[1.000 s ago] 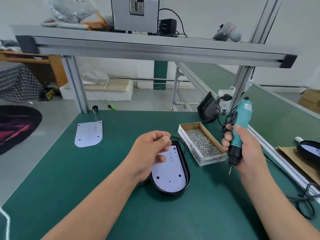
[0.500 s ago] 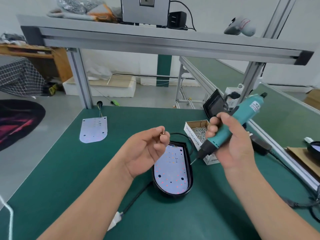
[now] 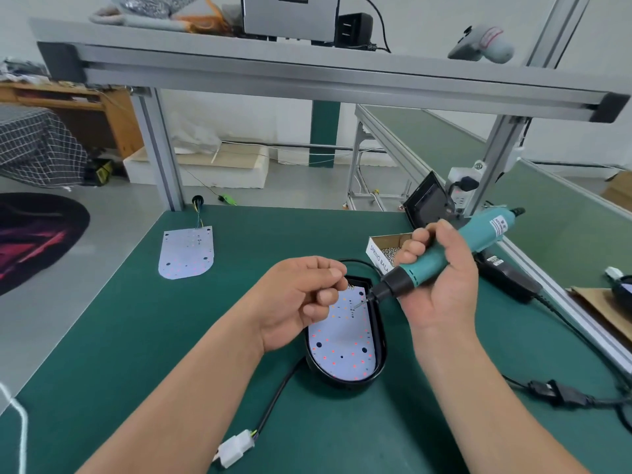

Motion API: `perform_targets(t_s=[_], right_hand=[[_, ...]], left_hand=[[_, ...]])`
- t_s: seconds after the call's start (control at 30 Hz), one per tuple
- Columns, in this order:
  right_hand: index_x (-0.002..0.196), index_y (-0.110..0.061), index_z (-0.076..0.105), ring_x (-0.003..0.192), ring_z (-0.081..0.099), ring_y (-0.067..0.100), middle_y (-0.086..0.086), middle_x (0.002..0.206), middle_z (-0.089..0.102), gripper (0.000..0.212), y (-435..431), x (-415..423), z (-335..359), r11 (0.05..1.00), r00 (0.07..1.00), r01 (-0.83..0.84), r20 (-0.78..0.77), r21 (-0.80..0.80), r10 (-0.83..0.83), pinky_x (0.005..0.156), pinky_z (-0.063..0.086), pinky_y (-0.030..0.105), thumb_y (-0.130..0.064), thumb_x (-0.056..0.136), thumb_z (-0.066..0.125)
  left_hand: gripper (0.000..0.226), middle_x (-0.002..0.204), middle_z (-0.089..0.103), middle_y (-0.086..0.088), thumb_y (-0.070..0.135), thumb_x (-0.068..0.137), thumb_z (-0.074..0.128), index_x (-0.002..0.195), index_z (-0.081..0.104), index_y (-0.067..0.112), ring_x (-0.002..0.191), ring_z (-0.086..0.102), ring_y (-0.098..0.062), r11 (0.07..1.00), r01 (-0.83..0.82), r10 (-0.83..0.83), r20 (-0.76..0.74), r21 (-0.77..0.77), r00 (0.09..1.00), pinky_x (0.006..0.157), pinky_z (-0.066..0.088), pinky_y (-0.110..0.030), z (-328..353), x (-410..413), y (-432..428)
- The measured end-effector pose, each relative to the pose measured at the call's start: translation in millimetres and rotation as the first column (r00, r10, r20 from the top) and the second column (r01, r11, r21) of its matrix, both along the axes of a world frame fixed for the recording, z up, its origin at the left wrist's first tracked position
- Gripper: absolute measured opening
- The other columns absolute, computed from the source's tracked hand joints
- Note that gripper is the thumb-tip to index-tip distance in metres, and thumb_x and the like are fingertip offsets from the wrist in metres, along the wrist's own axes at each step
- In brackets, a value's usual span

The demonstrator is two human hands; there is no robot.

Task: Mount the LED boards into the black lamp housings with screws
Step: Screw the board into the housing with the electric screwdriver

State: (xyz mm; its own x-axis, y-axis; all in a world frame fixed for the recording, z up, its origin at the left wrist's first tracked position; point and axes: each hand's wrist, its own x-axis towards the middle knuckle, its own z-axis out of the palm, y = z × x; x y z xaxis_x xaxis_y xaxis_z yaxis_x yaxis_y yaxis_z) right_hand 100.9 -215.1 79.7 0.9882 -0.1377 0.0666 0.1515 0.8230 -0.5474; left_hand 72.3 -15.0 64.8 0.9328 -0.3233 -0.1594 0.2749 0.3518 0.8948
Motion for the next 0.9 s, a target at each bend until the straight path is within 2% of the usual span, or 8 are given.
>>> perform_targets(t_s=[0.13,0.33,0.43,0.5,0.57,0.67,0.77,0.9], right_hand=[[0.091,-0.011,0.066,0.061,0.054,0.013,0.004,0.079,0.060,0.009,-6,0,0,1.000,1.000,-0.013,0.002,-0.010,0.013,0.055,0.048,0.023,-0.016,0.098,0.065],[0.091,-0.010,0.067,0.060,0.058,0.013,0.005,0.077,0.064,0.015,-5,-8,-7,0.969,0.984,-0.178,-0.053,-0.169,0.171,0.052,0.051,0.022,-0.025,0.092,0.067],[0.092,-0.010,0.066,0.059,0.058,0.014,0.005,0.077,0.064,0.015,-3,-9,-10,0.940,0.966,-0.259,-0.058,-0.224,0.253,0.052,0.051,0.022,-0.025,0.091,0.068],[0.091,-0.009,0.068,0.060,0.059,0.016,0.007,0.079,0.065,0.016,-2,-10,-11,0.914,0.950,-0.312,-0.070,-0.258,0.305,0.052,0.052,0.024,-0.025,0.091,0.068],[0.090,-0.009,0.068,0.058,0.061,0.018,0.013,0.084,0.068,0.015,-2,-10,-12,0.877,0.934,-0.356,-0.091,-0.321,0.346,0.052,0.053,0.026,-0.024,0.090,0.070],[0.090,-0.008,0.064,0.053,0.061,0.019,0.025,0.102,0.075,0.015,-4,-8,-12,0.801,0.915,-0.403,-0.157,-0.444,0.373,0.050,0.053,0.028,-0.020,0.087,0.074],[0.096,-0.004,0.062,0.053,0.060,0.019,0.031,0.120,0.072,0.016,-11,-3,-12,0.749,0.900,-0.435,-0.209,-0.499,0.384,0.050,0.053,0.029,-0.016,0.090,0.071],[0.115,0.005,0.061,0.054,0.063,0.023,0.031,0.122,0.071,0.046,-14,3,-19,0.704,0.915,-0.404,-0.258,-0.583,0.311,0.049,0.055,0.032,-0.019,0.079,0.077]], left_hand=[[0.009,0.083,0.065,-0.008,0.000,0.104,0.059,0.103,0.067,0.004,0.055,0.045,-0.009,0.996,0.010,-0.013,0.029,0.089,0.999,0.041,0.029,-0.016,0,-2,0],[0.010,0.072,0.052,0.000,0.016,0.105,0.060,0.096,0.060,0.013,0.049,0.031,-0.010,0.947,-0.171,0.153,0.086,0.272,0.984,0.039,0.019,-0.017,3,1,7],[0.019,0.067,0.036,0.005,0.031,0.106,0.056,0.091,0.057,0.020,0.049,0.024,-0.011,0.904,-0.032,-0.003,0.082,0.426,0.997,0.043,0.016,-0.018,8,-1,25],[0.022,0.066,0.033,0.006,0.042,0.099,0.057,0.091,0.059,0.022,0.051,0.021,-0.012,0.828,0.094,-0.170,0.088,0.553,0.982,0.044,0.018,-0.019,13,-5,40],[0.023,0.065,0.033,0.006,0.046,0.093,0.060,0.091,0.060,0.022,0.051,0.021,-0.013,0.763,0.133,-0.226,0.069,0.632,0.972,0.044,0.020,-0.019,15,-7,53],[0.019,0.064,0.036,0.005,0.032,0.103,0.059,0.091,0.060,0.018,0.049,0.024,-0.013,0.692,0.129,-0.193,0.010,0.710,0.981,0.045,0.019,-0.019,11,-9,62],[0.014,0.061,0.038,0.005,0.016,0.103,0.056,0.091,0.061,0.015,0.049,0.027,-0.013,0.548,0.224,-0.275,-0.079,0.806,0.958,0.047,0.018,-0.022,8,-11,58],[0.016,0.063,0.045,-0.001,0.014,0.096,0.056,0.080,0.056,0.016,0.051,0.034,-0.020,0.306,0.253,-0.383,-0.125,0.918,0.915,0.049,0.025,-0.024,6,-17,44]])
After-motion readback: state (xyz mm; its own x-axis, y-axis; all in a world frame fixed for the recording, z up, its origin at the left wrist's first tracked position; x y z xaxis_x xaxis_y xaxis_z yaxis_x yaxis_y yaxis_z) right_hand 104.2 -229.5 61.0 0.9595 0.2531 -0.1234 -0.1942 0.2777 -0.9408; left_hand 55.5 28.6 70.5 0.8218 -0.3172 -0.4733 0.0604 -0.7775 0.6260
